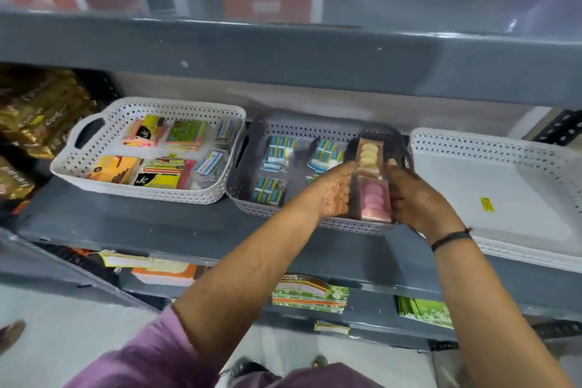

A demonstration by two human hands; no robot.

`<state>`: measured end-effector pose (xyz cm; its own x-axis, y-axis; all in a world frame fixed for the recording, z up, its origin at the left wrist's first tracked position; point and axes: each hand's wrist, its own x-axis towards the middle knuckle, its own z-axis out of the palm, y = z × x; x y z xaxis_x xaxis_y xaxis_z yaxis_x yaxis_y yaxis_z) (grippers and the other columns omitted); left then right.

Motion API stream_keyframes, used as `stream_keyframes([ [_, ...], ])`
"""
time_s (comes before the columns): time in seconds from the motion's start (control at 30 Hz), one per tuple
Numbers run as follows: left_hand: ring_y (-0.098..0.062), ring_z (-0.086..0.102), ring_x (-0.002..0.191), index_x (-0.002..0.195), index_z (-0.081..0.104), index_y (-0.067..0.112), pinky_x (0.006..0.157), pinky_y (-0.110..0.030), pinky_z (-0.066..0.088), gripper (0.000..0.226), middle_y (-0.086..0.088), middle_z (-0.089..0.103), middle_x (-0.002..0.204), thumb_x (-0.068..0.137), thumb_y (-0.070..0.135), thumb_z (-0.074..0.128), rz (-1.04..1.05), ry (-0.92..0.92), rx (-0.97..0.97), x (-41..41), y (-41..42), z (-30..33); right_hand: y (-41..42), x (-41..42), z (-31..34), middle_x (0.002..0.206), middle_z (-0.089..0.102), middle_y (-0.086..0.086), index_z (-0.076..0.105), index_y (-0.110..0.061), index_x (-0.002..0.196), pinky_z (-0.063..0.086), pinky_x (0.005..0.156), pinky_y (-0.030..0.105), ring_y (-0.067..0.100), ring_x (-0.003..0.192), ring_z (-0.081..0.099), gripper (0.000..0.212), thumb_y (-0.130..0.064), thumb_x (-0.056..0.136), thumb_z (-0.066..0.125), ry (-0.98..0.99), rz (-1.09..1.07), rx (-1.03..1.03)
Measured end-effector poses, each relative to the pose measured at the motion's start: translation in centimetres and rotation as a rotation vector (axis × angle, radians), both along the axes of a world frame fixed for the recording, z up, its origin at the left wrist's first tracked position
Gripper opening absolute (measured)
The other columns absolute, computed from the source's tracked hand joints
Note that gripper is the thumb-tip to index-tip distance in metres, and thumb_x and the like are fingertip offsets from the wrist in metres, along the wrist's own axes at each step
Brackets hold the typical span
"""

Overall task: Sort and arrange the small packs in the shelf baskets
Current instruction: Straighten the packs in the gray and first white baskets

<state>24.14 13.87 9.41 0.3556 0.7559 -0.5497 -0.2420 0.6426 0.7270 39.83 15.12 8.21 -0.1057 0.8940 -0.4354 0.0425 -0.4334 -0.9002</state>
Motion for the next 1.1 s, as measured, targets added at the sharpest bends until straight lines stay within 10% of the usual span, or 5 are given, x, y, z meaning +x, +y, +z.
stream_keyframes([
  [0.23, -0.017, 0.052, 0.085, 0.103, 0.051, 0.012, 0.07, -0.023, 0.039, 0.027, -0.002, 0.056, 0.089, 0.097, 0.029, 0.03, 0.461, 0.135, 0.278, -16.3, -3.8, 3.3, -1.7, -4.6, 4.1, 0.094, 0.06, -0.006, 0.055, -0.03, 0.106, 0.043, 0.07, 0.022, 0.009, 0.082, 0.058, 0.103, -0.078, 0.017, 0.072, 0.094, 0.006, 0.234],
  [0.4, -0.019, 0.054, 0.088, 0.089, 0.054, 0.014, 0.072, -0.024, 0.04, 0.038, -0.004, 0.057, 0.095, 0.097, 0.042, 0.029, 0.638, 0.317, 0.213, -26.5, -4.4, 2.8, -2.2, -17.1, 5.8, 0.081, 0.053, 0.004, 0.05, -0.026, 0.083, 0.041, 0.065, 0.022, 0.013, 0.067, 0.051, 0.014, -0.039, 0.089, 0.052, 0.328, 0.051, 0.128],
  [0.67, -0.013, 0.053, 0.052, 0.093, 0.059, 0.024, 0.037, -0.017, 0.032, 0.031, 0.013, 0.029, 0.057, 0.096, 0.043, 0.035, 0.377, 0.233, 0.026, -27.4, -2.5, 2.3, -0.4, -33.2, 2.9, 0.152, 0.03, 0.004, 0.019, -0.01, 0.148, 0.028, 0.111, 0.027, 0.018, 0.14, 0.031, 0.064, -0.043, 0.096, 0.037, -0.009, 0.151, 0.122],
  [0.7, -0.016, 0.067, 0.074, 0.124, 0.054, 0.017, 0.039, -0.017, 0.04, 0.04, -0.013, -0.005, 0.137, 0.098, 0.038, 0.032, 0.381, 0.206, 0.009, -27.0, -2.4, 2.5, 0.0, -33.9, 2.6, 0.156, 0.024, 0.007, 0.014, -0.007, 0.148, 0.024, 0.112, 0.024, 0.019, 0.143, 0.026, 0.066, -0.041, 0.097, 0.037, -0.054, 0.107, 0.114],
  [1.1, -0.02, 0.061, 0.071, 0.116, 0.055, 0.01, 0.045, -0.026, 0.055, 0.054, -0.009, 0.063, 0.082, 0.094, 0.053, 0.03, 0.203, 0.118, -0.068, -27.6, 0.2, 0.3, 2.3, -34.9, -1.0, 0.154, 0.032, 0.004, 0.018, -0.025, 0.148, 0.034, 0.108, 0.051, 0.027, 0.14, 0.035, 0.085, -0.071, 0.079, 0.039, 0.011, -0.058, -0.135],
])
